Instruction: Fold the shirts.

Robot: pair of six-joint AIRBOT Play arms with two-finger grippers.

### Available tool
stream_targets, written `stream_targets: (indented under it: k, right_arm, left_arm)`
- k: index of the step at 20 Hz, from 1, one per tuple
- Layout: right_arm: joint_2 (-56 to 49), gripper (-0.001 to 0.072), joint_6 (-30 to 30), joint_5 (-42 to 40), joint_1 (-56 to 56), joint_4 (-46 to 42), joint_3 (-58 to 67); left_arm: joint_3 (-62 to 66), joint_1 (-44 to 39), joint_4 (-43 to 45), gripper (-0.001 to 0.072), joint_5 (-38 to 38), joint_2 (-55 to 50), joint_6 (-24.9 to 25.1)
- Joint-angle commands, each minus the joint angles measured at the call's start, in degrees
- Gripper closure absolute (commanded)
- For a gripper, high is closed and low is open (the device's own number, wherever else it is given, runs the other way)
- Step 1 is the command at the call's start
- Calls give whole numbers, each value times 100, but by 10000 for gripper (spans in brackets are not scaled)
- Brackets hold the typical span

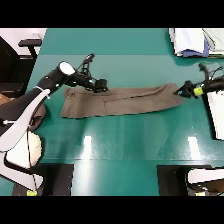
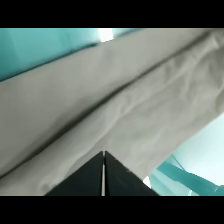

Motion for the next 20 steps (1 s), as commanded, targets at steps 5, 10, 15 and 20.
stream_targets:
  k: [5, 10, 15, 20]
  right_arm:
    - [901, 696, 455, 413, 713, 1016, 1574]
    - [905, 696, 614, 332, 1604, 1158, 2271]
    - [892, 696, 621, 48, 2310, 1158, 2409]
    - [745, 696, 588, -291, 2804, 1432, 2409]
  left_arm:
    - [1305, -846, 13, 685, -66, -1233, -452]
    - [1644, -1115, -13, 685, -15, -1641, -595]
    - [1672, -1115, 70, 685, 83, -1657, -595]
    - [2135, -719, 332, 685, -549, -1508, -579]
